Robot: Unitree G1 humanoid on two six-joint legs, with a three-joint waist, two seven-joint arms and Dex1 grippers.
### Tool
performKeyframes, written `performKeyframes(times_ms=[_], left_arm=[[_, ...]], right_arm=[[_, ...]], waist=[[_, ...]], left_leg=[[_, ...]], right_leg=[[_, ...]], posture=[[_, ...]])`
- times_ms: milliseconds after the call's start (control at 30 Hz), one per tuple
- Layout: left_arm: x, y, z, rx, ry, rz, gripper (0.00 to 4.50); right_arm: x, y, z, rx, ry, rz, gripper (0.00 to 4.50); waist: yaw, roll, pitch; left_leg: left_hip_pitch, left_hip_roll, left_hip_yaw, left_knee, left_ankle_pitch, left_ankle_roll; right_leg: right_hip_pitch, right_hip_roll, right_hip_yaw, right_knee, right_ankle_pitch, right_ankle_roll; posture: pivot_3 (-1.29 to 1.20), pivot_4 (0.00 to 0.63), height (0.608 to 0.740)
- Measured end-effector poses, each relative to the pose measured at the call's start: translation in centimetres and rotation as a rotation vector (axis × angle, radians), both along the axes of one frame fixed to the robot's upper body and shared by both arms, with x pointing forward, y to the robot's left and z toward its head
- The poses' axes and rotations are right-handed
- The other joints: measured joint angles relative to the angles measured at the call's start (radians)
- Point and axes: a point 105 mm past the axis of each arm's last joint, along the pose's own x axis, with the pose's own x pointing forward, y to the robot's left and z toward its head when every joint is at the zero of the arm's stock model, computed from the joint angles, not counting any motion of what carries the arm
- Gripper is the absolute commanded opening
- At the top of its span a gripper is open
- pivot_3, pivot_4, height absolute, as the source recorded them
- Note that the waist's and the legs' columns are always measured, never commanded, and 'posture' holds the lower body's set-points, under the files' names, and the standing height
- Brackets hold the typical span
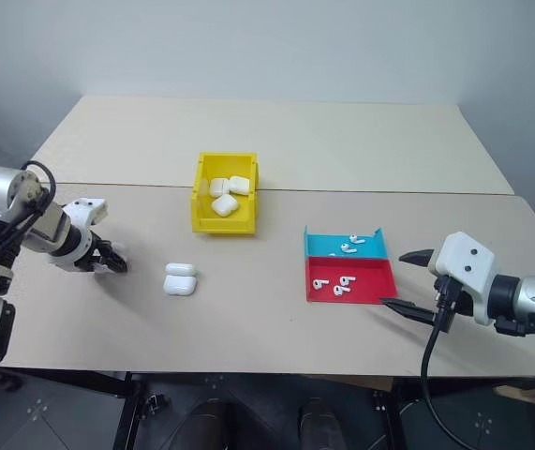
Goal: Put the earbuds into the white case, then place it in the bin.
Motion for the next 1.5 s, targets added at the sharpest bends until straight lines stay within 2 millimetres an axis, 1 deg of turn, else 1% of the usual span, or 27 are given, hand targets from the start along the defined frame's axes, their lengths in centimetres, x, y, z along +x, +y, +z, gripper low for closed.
performKeyframes(times_ms=[100, 167, 233, 300, 367, 433, 500, 533, 567, 733, 767, 800, 900, 967, 1067, 1133, 1200, 1333, 1400, 1500], left_arm=[[0.3, -1.6, 2.7, 0.031, -0.122, -0.124, 2.72], [-0.2, -2.6, 4.5, 0.033, -0.206, -0.214, 2.72], [-0.8, -4.0, 5.6, -0.032, -0.27, -0.288, 2.72], [-1.8, -6.1, 6.7, -0.092, -0.353, -0.398, 2.72], [-2.8, -8.1, 7.5, -0.15, -0.466, -0.507, 2.72], [-3.4, -10.5, 7.6, -0.213, -0.657, -0.609, 2.72], [-3.8, -12.4, 7.0, -0.281, -0.734, -0.665, 2.72], [-3.8, -13.5, 7.3, -0.341, -0.869, -0.674, 2.72], [-3.8, -14.4, 7.4, -0.394, -0.966, -0.678, 2.72], [-4.6, -16.6, 7.3, -0.528, -1.319, -0.74, 2.72], [-5.0, -17.2, 6.9, -0.552, -1.37, -0.791, 2.72], [-5.2, -17.5, 6.6, -0.558, -1.396, -0.838, 2.72], [-6.1, -18.8, 4.7, -0.545, -1.429, -1.037, 2.72], [-6.4, -19.4, 3.7, -0.552, -1.438, -1.13, 2.72], [-7.4, -20.0, 2.9, -0.603, -1.403, -1.258, 2.72], [-8.1, -20.1, 3.0, -0.67, -1.392, -1.313, 2.72], [-8.8, -20.1, 2.9, -0.717, -1.384, -1.338, 2.72], [-9.2, -20.1, 2.2, -0.749, -1.37, -1.324, 2.72], [-9.2, -20.0, 1.8, -0.737, -1.365, -1.333, 2.72], [-9.9, -19.6, 0.9, -0.713, -1.343, -1.386, 2.72]], right_arm=[[0.2, 0.0, 0.5, -0.007, -0.015, 0.005, 4.5], [0.4, -0.2, 0.9, -0.018, -0.021, -0.001, 4.5], [0.7, -0.5, 1.2, -0.017, -0.024, -0.007, 4.5], [0.7, -0.5, 1.5, -0.042, -0.017, 0.007, 4.5], [0.9, -0.4, 2.4, -0.077, -0.016, 0.028, 4.5], [1.1, -0.1, 3.4, -0.1, -0.004, 0.048, 4.5], [1.1, 0.4, 4.1, -0.12, 0.001, 0.078, 4.5], [1.0, 0.9, 4.2, -0.152, 0.017, 0.118, 4.5], [0.9, 1.3, 4.2, -0.174, 0.031, 0.152, 4.5], [0.6, 3.2, 3.3, -0.308, 0.096, 0.291, 4.5], [0.7, 3.6, 2.9, -0.341, 0.112, 0.313, 4.11], [0.8, 3.9, 2.6, -0.367, 0.115, 0.323, 3.95], [1.4, 4.3, 1.1, -0.438, 0.133, 0.319, 2.95], [1.7, 4.7, 0.3, -0.442, 0.154, 0.315, 2.95], [2.1, 5.2, 0.2, -0.453, 0.159, 0.305, 2.95], [2.6, 5.5, 0.1, -0.465, 0.159, 0.291, 2.59], [3.0, 5.7, -0.3, -0.482, 0.16, 0.287, 2.03], [3.8, 6.0, -1.2, -0.515, 0.166, 0.293, 2.03], [4.0, 5.9, -1.5, -0.535, 0.174, 0.296, 2.03], [4.4, 6.8, -1.5, -0.531, 0.163, 0.32, 2.03]], waist=[[0.0, -0.001, 0.001], [0.0, -0.001, 0.001], [-0.001, -0.001, 0.001], [-0.002, -0.001, 0.0], [-0.004, 0.0, 0.0], [-0.003, 0.002, -0.001], [0.0, 0.002, -0.001], [0.0, 0.005, -0.003], [0.002, 0.005, -0.003], [0.003, 0.005, -0.004], [0.002, 0.005, -0.004], [0.002, 0.006, -0.004], [0.002, 0.006, -0.004], [0.002, 0.006, -0.004], [0.002, 0.006, -0.004], [0.0, 0.006, -0.004], [-0.003, 0.007, -0.005], [-0.001, 0.007, -0.005], [0.0, 0.007, -0.005], [-0.003, 0.007, -0.005]], left_leg=[[-0.001, 0.0, 0.0, 0.0, 0.0, 0.0], [0.0, 0.0, 0.0, 0.0, 0.0, 0.0], [0.001, 0.0, 0.0, 0.001, 0.0, 0.0], [0.001, 0.0, 0.001, 0.001, 0.0, 0.0], [0.001, 0.0, 0.001, 0.001, 0.0, 0.0], [0.002, 0.0, 0.002, 0.001, 0.0, 0.0], [0.002, 0.001, 0.001, 0.002, 0.0, 0.0], [0.003, 0.0, 0.002, 0.002, 0.0, 0.0], [0.003, 0.0, 0.002, 0.002, 0.0, 0.0], [0.002, 0.0, 0.003, 0.002, 0.0, 0.001], [0.002, 0.0, 0.002, 0.002, 0.0, 0.001], [0.002, 0.0, 0.003, 0.002, 0.0, 0.001], [0.002, 0.0, 0.003, 0.002, -0.001, 0.001], [0.002, 0.0, 0.003, 0.003, -0.001, 0.001], [0.001, 0.0, 0.002, 0.003, -0.001, 0.002], [0.001, 0.0, 0.002, 0.003, -0.001, 0.003], [0.002, 0.001, 0.002, 0.003, -0.001, 0.003], [0.002, 0.001, 0.002, 0.003, -0.002, 0.003], [0.002, 0.001, 0.002, 0.003, -0.002, 0.003], [0.002, 0.001, 0.002, 0.002, -0.002, 0.003]], right_leg=[[0.0, 0.0, 0.0, 0.0, 0.0, 0.0], [0.0, 0.0, 0.0, -0.001, 0.0, 0.0], [0.0, 0.0, 0.0, 0.0, 0.0, 0.0], [0.001, 0.0, 0.0, 0.0, 0.0, 0.0], [0.001, 0.0, 0.0, 0.0, 0.0, 0.0], [0.002, -0.001, 0.001, 0.0, 0.0, 0.0], [0.002, 0.0, 0.0, 0.0, 0.0, 0.0], [0.003, -0.001, 0.001, -0.001, 0.001, 0.0], [0.003, -0.002, 0.001, -0.002, 0.001, 0.0], [0.003, -0.001, 0.001, -0.002, 0.001, 0.0], [0.003, -0.001, 0.001, -0.002, 0.001, 0.0], [0.003, -0.001, 0.001, -0.002, 0.001, 0.0], [0.003, -0.001, 0.001, -0.002, 0.001, 0.0], [0.002, -0.001, 0.001, -0.002, 0.001, 0.0], [0.002, -0.001, 0.001, -0.002, 0.001, 0.0], [0.002, -0.001, 0.001, -0.002, 0.001, 0.0], [0.002, -0.001, 0.001, -0.002, 0.001, 0.0], [0.002, -0.001, 0.001, -0.001, 0.001, 0.0], [0.002, -0.001, 0.001, -0.001, 0.001, 0.0], [0.002, -0.001, 0.001, -0.002, 0.001, 0.0]], posture=[[0.0, 0.15, 0.74], [0.0, 0.15, 0.74], [0.0, 0.15, 0.74], [0.0, 0.15, 0.74], [0.0, 0.15, 0.74], [0.0, 0.15, 0.74], [0.0, 0.15, 0.74], [0.0, 0.15, 0.74], [0.0, 0.15, 0.74], [0.0, 0.15, 0.74], [0.0, 0.15, 0.74], [0.0, 0.15, 0.74], [0.0, 0.15, 0.74], [0.0, 0.15, 0.74], [0.0, 0.15, 0.74], [0.0, 0.15, 0.74], [0.0, 0.15, 0.74], [0.0, 0.15, 0.74], [0.0, 0.15, 0.74], [0.0, 0.15, 0.74]])
